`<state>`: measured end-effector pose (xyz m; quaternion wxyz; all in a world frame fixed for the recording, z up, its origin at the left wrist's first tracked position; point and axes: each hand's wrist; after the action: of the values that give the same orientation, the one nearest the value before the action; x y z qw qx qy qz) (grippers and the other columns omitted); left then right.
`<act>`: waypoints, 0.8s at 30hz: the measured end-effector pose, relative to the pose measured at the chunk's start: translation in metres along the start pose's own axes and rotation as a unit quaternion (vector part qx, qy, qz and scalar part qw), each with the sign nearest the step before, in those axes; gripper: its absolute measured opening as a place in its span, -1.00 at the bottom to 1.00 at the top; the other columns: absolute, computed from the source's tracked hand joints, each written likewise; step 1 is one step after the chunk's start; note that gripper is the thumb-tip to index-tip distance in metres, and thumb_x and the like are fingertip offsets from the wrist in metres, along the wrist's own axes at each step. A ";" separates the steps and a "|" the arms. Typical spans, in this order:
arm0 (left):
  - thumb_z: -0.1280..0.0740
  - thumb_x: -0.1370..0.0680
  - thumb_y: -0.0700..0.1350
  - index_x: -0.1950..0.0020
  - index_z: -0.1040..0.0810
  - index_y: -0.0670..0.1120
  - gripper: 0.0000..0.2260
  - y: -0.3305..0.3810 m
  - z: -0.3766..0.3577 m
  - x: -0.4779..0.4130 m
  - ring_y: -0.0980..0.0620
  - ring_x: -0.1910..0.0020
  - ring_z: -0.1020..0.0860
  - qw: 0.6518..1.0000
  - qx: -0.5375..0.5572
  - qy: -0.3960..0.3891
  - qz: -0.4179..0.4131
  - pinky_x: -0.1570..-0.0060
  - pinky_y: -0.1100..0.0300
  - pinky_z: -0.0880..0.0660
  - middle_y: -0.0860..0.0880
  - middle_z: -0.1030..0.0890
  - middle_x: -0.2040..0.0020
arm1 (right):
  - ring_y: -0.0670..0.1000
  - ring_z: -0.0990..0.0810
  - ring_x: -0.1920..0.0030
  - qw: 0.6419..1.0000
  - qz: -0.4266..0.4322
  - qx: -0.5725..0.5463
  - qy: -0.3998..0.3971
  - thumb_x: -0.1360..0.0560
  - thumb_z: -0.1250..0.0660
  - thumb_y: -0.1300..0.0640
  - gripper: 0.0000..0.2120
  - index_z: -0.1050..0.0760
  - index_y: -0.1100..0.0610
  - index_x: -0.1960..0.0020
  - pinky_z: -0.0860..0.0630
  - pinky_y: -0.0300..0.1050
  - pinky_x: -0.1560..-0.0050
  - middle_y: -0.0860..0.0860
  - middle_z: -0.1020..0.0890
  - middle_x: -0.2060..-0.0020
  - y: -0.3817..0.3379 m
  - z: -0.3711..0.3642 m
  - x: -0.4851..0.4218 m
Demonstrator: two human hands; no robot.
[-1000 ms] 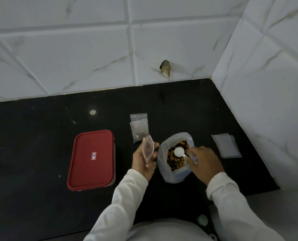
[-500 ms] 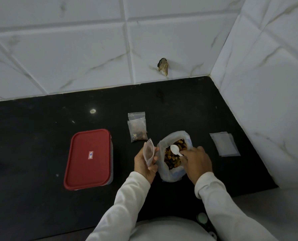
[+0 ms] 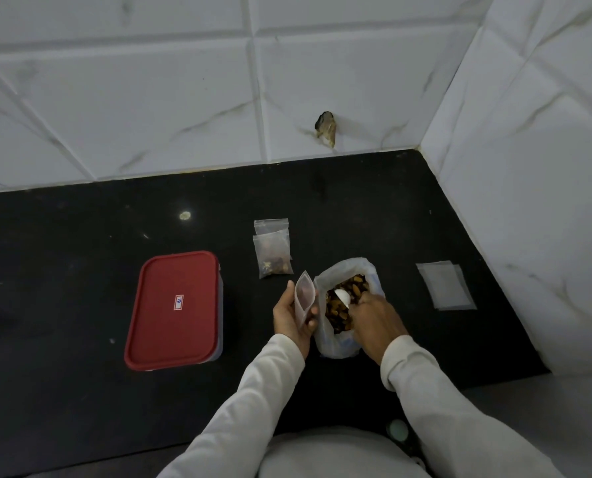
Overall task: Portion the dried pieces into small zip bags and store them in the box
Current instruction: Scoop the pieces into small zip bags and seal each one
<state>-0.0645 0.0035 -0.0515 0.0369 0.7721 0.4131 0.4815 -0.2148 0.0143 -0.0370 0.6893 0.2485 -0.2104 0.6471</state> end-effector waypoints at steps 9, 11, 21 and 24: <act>-0.32 -0.52 0.14 -0.02 -0.60 -0.11 -0.68 -0.003 0.002 0.000 0.07 0.42 -0.45 0.999 0.040 -0.002 0.000 0.52 0.28 -0.32 -0.04 -0.58 0.25 | 0.12 -0.54 -0.14 0.993 0.034 -0.059 0.093 -0.59 -0.22 0.11 -0.75 -0.52 0.16 -0.21 -0.45 -0.04 -0.09 0.12 -0.57 -0.13 0.003 0.007 0.011; -0.33 -0.51 0.13 0.00 -0.60 -0.11 -0.68 -0.003 0.002 0.000 0.07 0.43 -0.44 0.999 0.048 -0.005 -0.002 0.53 0.28 -0.31 -0.05 -0.57 0.25 | 0.09 -0.51 -0.19 0.996 0.074 -0.019 0.040 -0.62 -0.19 0.01 -0.72 -0.48 0.15 -0.21 -0.42 -0.07 -0.16 0.11 -0.53 -0.16 0.003 0.006 0.011; -0.31 -0.57 0.06 0.00 -0.61 -0.15 -0.71 -0.003 -0.001 0.006 0.06 0.47 -0.55 0.999 0.051 -0.002 -0.003 0.53 0.28 -0.45 -0.10 -0.60 0.20 | -0.01 -0.56 -0.04 0.952 0.084 -0.245 0.165 -0.52 -0.29 0.21 -0.85 -0.64 0.11 0.07 -0.51 -0.13 -0.09 0.00 -0.61 0.05 -0.005 0.003 0.023; -0.31 -0.54 0.10 0.12 -0.60 -0.14 -0.69 -0.002 0.002 0.006 0.07 0.52 -0.43 0.999 0.049 -0.018 -0.014 0.59 0.29 -0.31 -0.08 -0.52 0.31 | 0.00 -0.58 0.01 0.938 0.068 -0.308 0.147 -0.51 -0.29 0.24 -0.82 -0.68 0.13 0.10 -0.50 -0.14 -0.04 0.03 -0.65 0.12 -0.004 0.000 0.026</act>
<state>-0.0631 0.0093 -0.0494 0.0131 0.7759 0.4461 0.4459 -0.2085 0.0345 -0.0213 0.7100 -0.0887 -0.3122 0.6250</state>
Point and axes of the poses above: each hand's wrist, its own x-axis away from the middle knuckle, its own z-axis out of the back of the hand, y = z × x
